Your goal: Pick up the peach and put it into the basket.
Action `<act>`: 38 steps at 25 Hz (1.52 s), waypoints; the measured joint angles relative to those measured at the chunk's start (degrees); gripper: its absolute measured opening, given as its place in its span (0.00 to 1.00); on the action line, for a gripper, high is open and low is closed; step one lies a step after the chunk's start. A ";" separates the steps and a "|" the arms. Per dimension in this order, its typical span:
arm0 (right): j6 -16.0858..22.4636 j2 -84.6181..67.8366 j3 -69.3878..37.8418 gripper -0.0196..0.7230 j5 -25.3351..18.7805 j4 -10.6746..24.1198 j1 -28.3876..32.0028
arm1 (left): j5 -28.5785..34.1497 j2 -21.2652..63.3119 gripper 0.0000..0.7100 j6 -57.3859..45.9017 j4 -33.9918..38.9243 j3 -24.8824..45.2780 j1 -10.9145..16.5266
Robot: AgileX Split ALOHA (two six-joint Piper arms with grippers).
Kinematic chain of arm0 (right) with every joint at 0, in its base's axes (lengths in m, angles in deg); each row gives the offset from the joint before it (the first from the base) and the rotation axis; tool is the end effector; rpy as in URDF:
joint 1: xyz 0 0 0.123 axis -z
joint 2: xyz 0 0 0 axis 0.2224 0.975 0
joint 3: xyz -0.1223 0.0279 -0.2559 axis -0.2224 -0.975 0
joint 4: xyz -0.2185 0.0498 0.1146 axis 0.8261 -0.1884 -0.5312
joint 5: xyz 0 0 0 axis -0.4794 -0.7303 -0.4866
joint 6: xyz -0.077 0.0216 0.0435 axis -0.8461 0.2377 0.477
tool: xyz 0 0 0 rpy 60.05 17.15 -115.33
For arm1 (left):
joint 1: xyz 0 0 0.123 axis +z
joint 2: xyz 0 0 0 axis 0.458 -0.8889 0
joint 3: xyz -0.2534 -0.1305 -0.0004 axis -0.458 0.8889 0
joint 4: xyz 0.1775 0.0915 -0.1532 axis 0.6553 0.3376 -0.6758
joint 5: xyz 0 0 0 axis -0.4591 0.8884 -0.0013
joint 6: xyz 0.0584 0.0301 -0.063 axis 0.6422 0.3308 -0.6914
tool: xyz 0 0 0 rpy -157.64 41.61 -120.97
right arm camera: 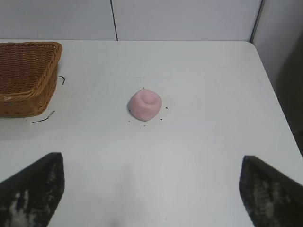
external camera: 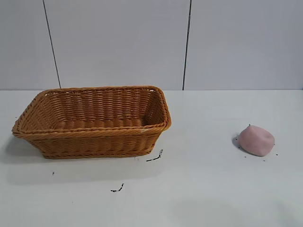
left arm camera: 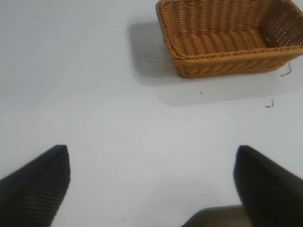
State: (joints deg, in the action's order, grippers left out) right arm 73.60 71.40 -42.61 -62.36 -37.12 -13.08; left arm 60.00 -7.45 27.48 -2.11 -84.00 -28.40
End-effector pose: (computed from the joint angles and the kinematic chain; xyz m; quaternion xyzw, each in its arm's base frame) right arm -0.0036 0.0028 0.2811 -0.0195 0.8388 0.0079 0.5440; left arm -0.0064 -0.0028 0.2765 0.0421 0.8523 -0.0045 0.5213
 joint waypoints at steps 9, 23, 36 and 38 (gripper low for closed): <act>0.00 0.00 0.00 0.95 0.11 0.00 0.00 | 0.00 0.00 0.97 0.00 0.00 0.00 0.00; -2.80 41.85 15.92 0.95 10.12 0.05 0.00 | 0.00 0.00 0.97 0.00 0.00 0.00 0.00; -4.14 89.68 41.93 0.95 8.17 -2.16 -0.85 | 0.00 0.00 0.97 0.00 0.00 0.00 0.00; -4.83 94.12 44.52 0.95 8.28 -2.05 -2.47 | 0.00 0.00 0.97 0.00 0.00 0.00 0.00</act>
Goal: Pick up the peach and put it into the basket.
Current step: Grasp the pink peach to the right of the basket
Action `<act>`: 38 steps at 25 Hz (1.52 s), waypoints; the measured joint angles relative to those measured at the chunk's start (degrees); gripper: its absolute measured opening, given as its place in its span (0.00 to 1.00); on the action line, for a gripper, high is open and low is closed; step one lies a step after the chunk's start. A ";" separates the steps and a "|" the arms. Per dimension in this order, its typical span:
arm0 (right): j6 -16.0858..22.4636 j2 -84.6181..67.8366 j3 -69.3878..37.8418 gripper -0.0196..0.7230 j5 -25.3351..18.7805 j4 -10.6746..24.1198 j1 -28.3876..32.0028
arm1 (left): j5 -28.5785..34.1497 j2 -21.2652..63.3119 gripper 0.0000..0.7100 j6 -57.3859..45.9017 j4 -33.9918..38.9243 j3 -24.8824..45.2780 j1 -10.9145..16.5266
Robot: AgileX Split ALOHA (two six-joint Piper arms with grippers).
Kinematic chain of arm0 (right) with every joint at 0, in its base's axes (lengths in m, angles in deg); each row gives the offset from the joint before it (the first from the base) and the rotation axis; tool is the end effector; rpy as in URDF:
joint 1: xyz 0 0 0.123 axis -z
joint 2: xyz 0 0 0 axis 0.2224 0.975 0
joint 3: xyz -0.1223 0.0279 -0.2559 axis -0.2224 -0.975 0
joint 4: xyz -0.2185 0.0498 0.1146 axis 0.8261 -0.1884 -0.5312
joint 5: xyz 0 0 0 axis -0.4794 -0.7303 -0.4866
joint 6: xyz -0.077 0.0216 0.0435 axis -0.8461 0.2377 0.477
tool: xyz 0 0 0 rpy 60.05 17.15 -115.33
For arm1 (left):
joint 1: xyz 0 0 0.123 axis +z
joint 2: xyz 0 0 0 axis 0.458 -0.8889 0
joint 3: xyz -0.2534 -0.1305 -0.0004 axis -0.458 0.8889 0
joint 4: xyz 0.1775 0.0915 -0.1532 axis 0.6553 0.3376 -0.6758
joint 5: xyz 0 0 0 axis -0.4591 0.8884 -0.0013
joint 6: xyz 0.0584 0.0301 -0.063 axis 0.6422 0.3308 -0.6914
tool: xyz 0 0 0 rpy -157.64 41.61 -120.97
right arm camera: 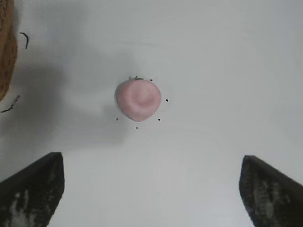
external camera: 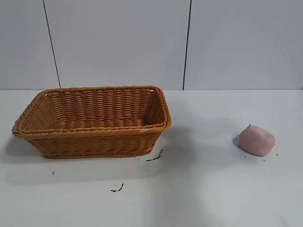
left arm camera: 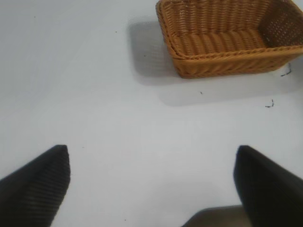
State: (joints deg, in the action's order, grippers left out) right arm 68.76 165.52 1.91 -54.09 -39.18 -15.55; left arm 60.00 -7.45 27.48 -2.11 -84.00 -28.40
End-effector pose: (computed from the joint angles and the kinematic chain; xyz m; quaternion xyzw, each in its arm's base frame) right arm 0.3420 0.0211 0.2728 -0.0676 0.9743 0.0234 0.2137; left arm -0.0064 -0.0028 0.2765 0.0421 0.8523 -0.0045 0.5213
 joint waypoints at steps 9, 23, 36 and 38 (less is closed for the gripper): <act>2.06 13.61 2.94 0.95 6.78 3.15 -1.69 | 0.00 0.00 0.97 0.00 0.00 0.00 0.00; 5.01 26.24 2.94 0.95 9.38 4.51 -1.55 | 0.00 0.00 0.97 0.00 0.00 0.00 0.00; 4.25 24.60 3.23 0.08 8.83 5.97 -1.55 | 0.00 0.00 0.97 0.00 0.00 0.00 0.00; 4.14 22.74 3.37 0.07 8.76 6.31 -1.55 | 0.00 0.00 0.97 0.00 0.00 0.00 0.00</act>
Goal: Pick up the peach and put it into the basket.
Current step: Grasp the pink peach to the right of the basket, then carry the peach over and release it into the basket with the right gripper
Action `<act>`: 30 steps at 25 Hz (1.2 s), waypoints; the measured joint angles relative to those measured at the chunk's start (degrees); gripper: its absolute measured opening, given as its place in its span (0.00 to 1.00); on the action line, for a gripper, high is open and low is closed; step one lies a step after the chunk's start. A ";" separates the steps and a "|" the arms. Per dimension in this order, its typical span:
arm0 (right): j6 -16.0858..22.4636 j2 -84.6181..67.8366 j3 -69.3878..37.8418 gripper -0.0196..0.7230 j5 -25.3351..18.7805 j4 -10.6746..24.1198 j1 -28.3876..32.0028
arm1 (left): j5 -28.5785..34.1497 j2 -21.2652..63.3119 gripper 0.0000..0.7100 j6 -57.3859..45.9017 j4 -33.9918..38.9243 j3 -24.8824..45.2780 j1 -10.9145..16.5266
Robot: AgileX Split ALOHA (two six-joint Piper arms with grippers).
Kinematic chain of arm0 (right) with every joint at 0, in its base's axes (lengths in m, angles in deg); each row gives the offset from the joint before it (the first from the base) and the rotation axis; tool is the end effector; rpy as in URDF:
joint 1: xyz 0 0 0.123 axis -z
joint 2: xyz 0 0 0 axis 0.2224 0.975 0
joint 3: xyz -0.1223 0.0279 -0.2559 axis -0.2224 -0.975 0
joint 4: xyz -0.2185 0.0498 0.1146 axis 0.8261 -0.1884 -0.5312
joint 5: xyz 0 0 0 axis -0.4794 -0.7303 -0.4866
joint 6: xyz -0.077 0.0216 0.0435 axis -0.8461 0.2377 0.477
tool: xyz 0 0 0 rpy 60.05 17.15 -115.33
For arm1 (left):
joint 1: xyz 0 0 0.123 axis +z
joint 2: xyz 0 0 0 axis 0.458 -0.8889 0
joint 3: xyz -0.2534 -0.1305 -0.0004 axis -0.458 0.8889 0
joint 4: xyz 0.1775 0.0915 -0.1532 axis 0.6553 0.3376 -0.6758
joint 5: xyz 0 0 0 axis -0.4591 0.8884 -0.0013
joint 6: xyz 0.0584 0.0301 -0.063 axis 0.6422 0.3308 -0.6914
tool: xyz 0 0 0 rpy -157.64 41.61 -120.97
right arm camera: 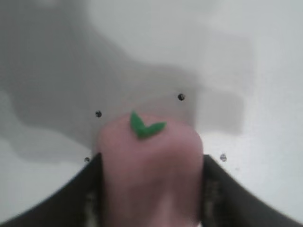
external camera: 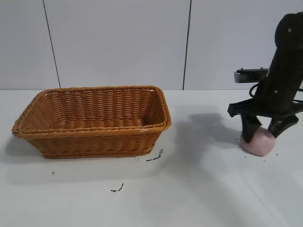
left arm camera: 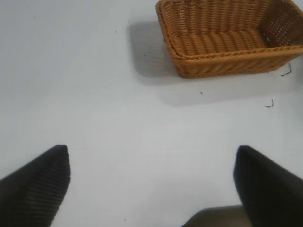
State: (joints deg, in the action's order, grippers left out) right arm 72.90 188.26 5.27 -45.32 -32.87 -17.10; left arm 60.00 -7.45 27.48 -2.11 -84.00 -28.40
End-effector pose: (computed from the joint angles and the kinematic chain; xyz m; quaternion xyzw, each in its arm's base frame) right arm 0.3997 0.0274 0.1438 -0.0762 0.9896 -0.0129 0.1216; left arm -0.0064 -0.0028 0.2765 0.0421 0.8523 -0.0045 0.5213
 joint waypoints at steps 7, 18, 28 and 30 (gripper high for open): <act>-0.13 -7.01 10.75 0.06 -7.08 -1.43 0.00 | 0.00 0.00 0.97 0.00 0.00 0.00 0.00; 0.57 -4.59 29.91 0.06 -15.13 -2.65 -10.50 | 0.00 0.00 0.97 0.00 0.00 0.00 0.00; 0.73 7.94 46.19 0.06 -14.96 -2.97 -28.53 | 0.00 0.00 0.97 0.00 0.00 0.00 0.00; 0.68 10.46 46.48 0.06 -14.00 -2.97 -30.81 | 0.00 0.00 0.97 0.00 0.00 0.00 0.00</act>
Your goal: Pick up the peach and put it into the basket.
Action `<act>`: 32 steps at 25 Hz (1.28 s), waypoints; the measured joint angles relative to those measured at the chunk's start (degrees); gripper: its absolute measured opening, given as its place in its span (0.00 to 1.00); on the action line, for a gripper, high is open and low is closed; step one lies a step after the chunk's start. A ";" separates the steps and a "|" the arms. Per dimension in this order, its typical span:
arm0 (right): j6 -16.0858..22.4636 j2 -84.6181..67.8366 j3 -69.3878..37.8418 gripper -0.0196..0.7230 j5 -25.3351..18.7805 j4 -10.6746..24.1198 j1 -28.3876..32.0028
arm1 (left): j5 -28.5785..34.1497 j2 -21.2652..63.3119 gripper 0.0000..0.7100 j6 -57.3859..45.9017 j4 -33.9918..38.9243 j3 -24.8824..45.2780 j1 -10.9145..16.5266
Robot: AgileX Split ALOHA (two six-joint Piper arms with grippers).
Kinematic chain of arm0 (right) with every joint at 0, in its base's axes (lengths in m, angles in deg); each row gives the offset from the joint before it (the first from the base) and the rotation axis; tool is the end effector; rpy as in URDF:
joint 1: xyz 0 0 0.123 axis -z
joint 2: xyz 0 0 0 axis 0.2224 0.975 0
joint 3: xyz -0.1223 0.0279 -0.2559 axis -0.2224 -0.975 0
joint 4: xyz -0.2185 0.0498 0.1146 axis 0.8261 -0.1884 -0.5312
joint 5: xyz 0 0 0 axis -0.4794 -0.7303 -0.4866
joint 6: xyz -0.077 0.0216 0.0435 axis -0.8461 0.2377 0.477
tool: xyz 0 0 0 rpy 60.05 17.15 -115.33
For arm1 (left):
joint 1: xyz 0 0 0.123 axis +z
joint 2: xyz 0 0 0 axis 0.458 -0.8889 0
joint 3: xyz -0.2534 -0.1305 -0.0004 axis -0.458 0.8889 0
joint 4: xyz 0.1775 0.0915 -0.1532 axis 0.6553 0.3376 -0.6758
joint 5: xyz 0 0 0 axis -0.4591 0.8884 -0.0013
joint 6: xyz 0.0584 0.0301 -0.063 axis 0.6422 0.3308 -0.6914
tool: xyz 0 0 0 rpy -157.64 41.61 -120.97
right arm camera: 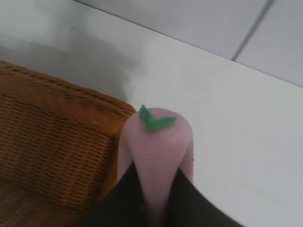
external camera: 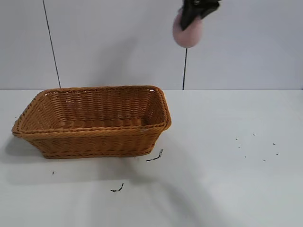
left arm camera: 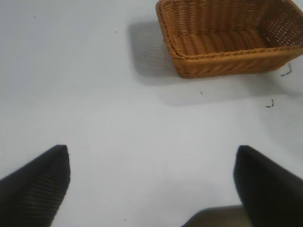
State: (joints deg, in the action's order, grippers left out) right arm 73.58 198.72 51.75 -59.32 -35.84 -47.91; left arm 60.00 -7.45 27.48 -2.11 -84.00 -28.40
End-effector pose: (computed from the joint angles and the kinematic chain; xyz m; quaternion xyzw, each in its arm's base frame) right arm 0.4125 0.2908 0.2775 -0.3035 0.9014 0.0932 0.2945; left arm -0.0064 -0.0028 0.2765 0.0421 0.8523 -0.0045 0.5213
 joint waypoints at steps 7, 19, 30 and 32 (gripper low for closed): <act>-0.25 10.20 0.00 0.06 3.07 0.00 -3.88 | 0.00 0.00 0.97 0.00 0.00 0.00 0.00; 0.26 13.43 0.63 0.91 4.38 0.39 -4.00 | 0.00 0.00 0.97 0.00 0.00 0.00 0.00; 0.26 11.34 14.67 0.95 -5.74 0.33 -2.09 | 0.00 0.00 0.97 0.00 0.00 0.00 0.00; 0.26 10.40 14.79 0.95 -5.96 0.79 -0.17 | 0.00 0.00 0.97 0.00 0.00 0.00 0.00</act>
State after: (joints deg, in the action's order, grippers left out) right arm 73.84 209.12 66.54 -65.28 -35.05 -48.08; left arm 60.00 -7.45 27.48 -2.11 -84.00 -28.40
